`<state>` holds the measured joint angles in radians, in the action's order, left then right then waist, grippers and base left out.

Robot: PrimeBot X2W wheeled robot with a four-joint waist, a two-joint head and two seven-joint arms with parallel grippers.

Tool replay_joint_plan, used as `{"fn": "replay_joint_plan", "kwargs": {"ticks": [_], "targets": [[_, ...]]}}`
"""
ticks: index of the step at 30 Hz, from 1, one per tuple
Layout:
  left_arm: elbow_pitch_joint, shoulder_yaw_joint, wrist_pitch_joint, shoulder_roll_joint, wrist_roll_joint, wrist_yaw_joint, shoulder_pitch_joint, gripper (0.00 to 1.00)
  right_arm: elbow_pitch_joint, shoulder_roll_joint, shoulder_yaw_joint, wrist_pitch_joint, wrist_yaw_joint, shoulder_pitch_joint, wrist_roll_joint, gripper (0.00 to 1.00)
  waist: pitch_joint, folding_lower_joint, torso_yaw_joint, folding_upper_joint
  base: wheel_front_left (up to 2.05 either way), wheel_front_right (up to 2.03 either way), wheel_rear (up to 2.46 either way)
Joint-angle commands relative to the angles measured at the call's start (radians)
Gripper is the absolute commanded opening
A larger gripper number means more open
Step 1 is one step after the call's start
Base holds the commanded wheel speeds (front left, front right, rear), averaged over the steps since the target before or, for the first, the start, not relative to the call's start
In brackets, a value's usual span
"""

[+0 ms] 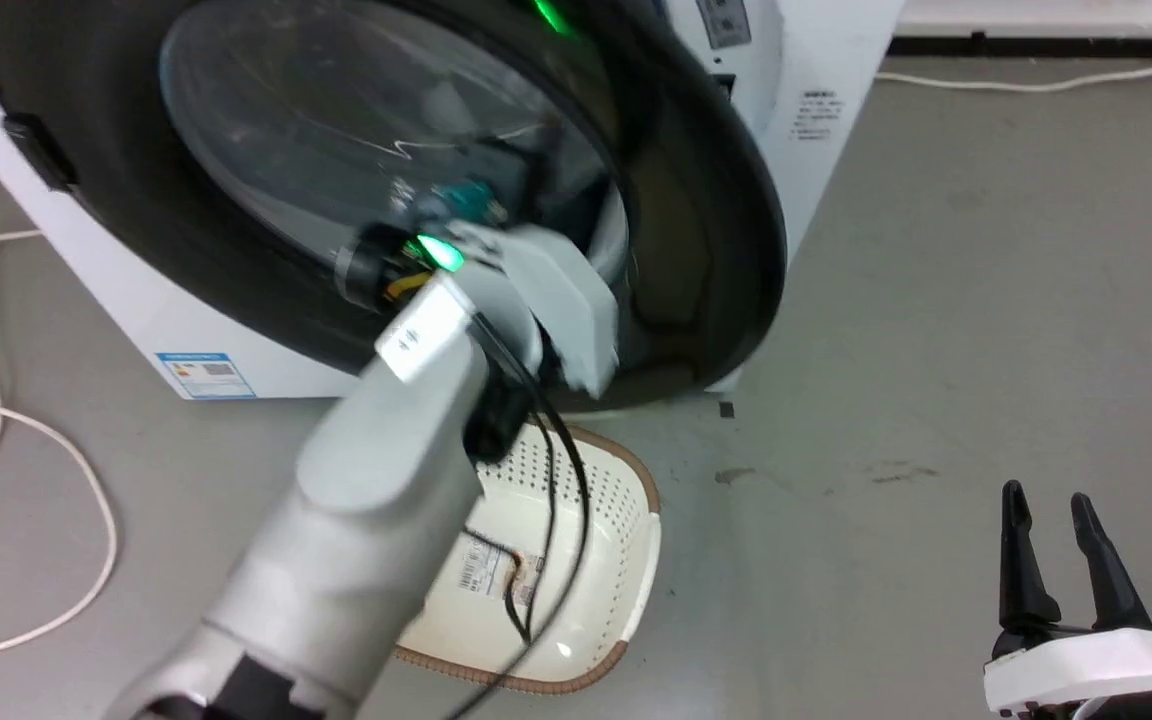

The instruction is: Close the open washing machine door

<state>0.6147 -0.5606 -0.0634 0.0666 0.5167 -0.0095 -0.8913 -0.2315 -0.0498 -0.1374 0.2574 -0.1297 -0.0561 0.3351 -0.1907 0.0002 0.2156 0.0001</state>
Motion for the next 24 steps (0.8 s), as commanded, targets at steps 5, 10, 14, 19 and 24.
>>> {"fn": "replay_joint_plan", "kwargs": {"ticks": [5,10,14,19,24], "targets": [[0.114,0.045,0.099,-0.012,0.056,0.045,-0.075,0.0,0.002,0.0,0.005,0.004,-0.001,-0.022,0.0,1.0,0.001,-0.0002,-0.006,-0.0001,0.0,0.0,0.0],[0.139,0.095,0.214,-0.016,0.165,0.021,-0.085,0.0,0.008,0.0,0.0,0.004,-0.001,-0.012,-0.008,1.0,0.045,-0.0002,-0.041,-0.0001,0.0,0.0,0.0],[0.099,0.18,0.309,0.003,0.202,0.029,-0.065,0.0,0.021,0.0,-0.007,0.004,-0.001,0.006,-0.009,1.0,0.09,-0.0002,-0.075,-0.0001,0.0,0.0,0.0],[-0.094,0.306,0.324,0.101,0.101,0.07,0.048,0.0,0.027,0.0,-0.001,0.004,-0.001,0.029,-0.005,1.0,0.133,-0.0002,-0.11,-0.0001,0.0,0.0,0.0],[-0.269,0.37,0.325,0.172,-0.039,0.117,0.272,0.0,0.026,0.0,0.012,0.004,-0.001,0.053,0.0,1.0,0.163,-0.0002,-0.137,-0.0001,0.0,0.0,0.0]]}}
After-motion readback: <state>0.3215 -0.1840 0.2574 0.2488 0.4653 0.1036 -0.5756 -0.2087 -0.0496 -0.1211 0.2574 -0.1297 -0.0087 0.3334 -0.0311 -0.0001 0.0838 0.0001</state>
